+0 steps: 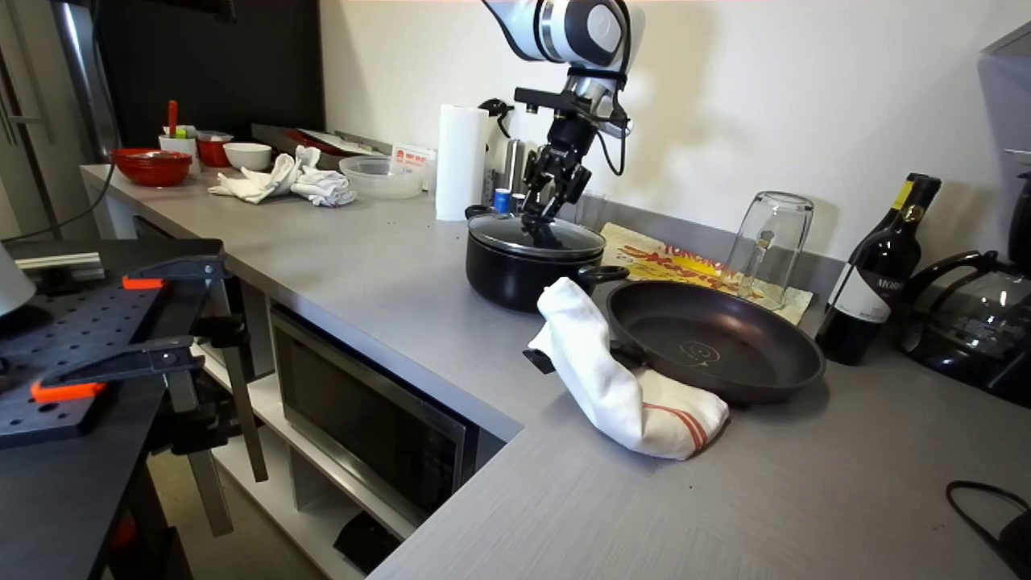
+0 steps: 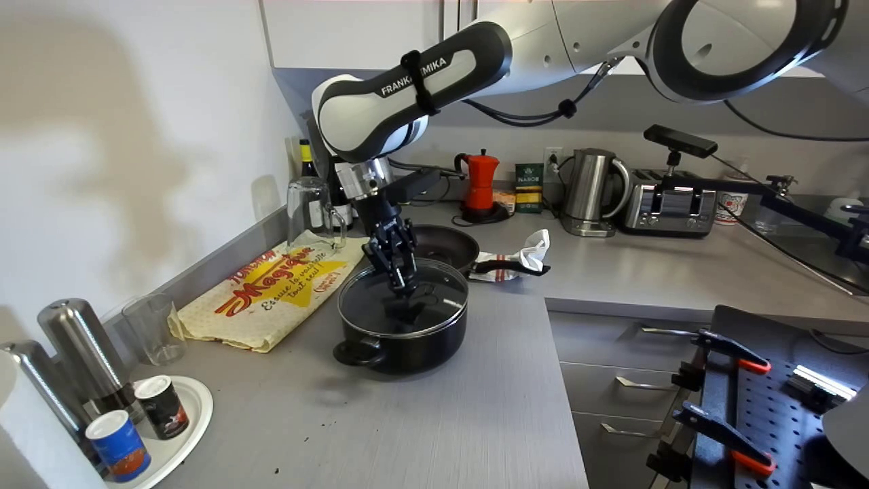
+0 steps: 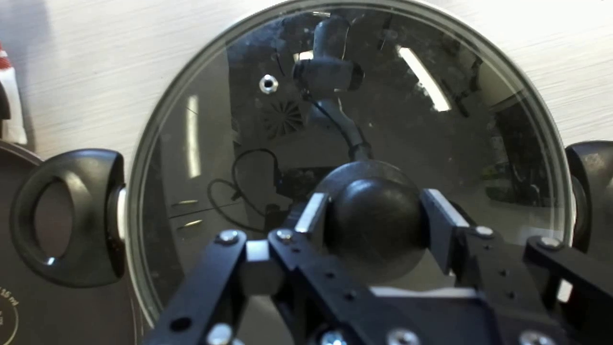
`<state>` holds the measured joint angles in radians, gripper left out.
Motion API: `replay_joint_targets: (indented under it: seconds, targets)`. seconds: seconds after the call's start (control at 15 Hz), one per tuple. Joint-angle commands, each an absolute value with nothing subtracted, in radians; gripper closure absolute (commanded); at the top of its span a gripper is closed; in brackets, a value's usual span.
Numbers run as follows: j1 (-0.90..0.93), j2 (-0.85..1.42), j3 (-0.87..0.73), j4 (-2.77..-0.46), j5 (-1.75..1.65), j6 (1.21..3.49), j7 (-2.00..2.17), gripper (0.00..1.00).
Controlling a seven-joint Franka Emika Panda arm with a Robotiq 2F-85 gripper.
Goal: Put the glass lid on the black pot.
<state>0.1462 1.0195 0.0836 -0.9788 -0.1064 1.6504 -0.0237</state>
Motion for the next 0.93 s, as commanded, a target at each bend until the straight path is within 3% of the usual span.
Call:
replay_joint_targets:
  seconds: [0.0,0.07,0.13,0.2,0.47,0.87]
  targets:
    - [0.152,1.047,0.081,-0.918,-0.084,1.601,-0.049,0.74]
    - [0.152,1.048,0.081,-0.917,-0.083,1.599,-0.05,0.74]
    - [0.152,1.049,0.081,-0.915,-0.083,1.596,-0.05,0.24]
    - [0.153,1.05,0.08,-0.913,-0.083,1.594,-0.05,0.23]
    - [0.154,1.05,0.081,-0.909,-0.083,1.584,-0.048,0.0]
    - [0.154,1.034,0.088,-0.929,-0.101,1.592,-0.03,0.0]
